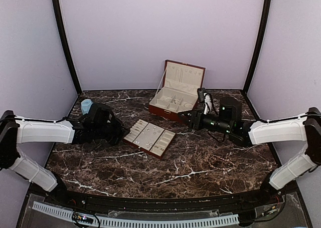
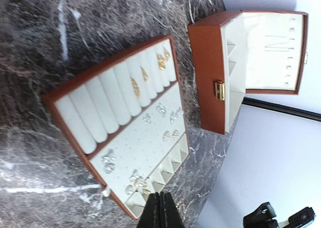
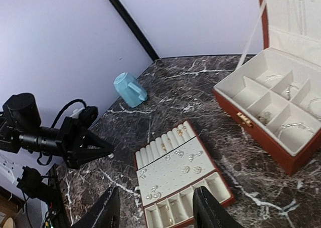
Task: Organize the mixed jewelry
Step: Pick up the earring from the corner of the board, then pass from the left arm to the right
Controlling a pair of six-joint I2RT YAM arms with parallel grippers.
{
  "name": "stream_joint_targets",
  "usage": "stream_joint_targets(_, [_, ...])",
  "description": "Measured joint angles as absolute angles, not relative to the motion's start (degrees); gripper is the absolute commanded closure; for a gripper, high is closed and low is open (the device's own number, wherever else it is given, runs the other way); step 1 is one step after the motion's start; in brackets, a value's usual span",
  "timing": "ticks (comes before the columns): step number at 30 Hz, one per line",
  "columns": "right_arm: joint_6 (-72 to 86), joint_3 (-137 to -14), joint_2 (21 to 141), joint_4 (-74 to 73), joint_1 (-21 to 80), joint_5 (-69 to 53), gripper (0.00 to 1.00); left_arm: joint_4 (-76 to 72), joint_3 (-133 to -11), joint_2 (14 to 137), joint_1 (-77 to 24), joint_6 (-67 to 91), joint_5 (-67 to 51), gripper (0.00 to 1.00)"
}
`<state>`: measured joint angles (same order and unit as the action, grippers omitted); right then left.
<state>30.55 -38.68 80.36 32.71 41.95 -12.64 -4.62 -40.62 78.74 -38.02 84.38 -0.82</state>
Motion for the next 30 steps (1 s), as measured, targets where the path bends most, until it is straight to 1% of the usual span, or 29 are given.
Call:
stream_joint_targets(5, [28.4, -44.5, 87.1, 33.0, 47.3, -12.4, 0.56, -12.5, -40.7, 81.0, -41.0, 89.6, -0.7, 1.00])
stream_joint_targets(11, [27.4, -49.5, 94.4, 33.5, 50.4, -12.8, 0.60, -18.5, -39.0, 80.8, -43.5, 95.2, 1.8, 1.00])
stream_joint_targets(20, [27.8, -55.6, 104.1, 35.9, 53.2, -18.4, 0.62, -20.2, -37.0, 79.9, -44.2, 98.9, 2.9, 1.00])
stream_joint_targets(23, [28.2, -57.6, 106.4, 36.7, 53.3, -20.0, 0.65, -20.7, -36.9, 79.8, -44.3, 99.4, 2.8, 1.00])
stream_joint_targets(30, [28.4, -61.4, 110.7, 36.8, 53.3, -23.3, 0.66, -21.4, -36.6, 79.8, -44.3, 99.7, 2.5, 1.00])
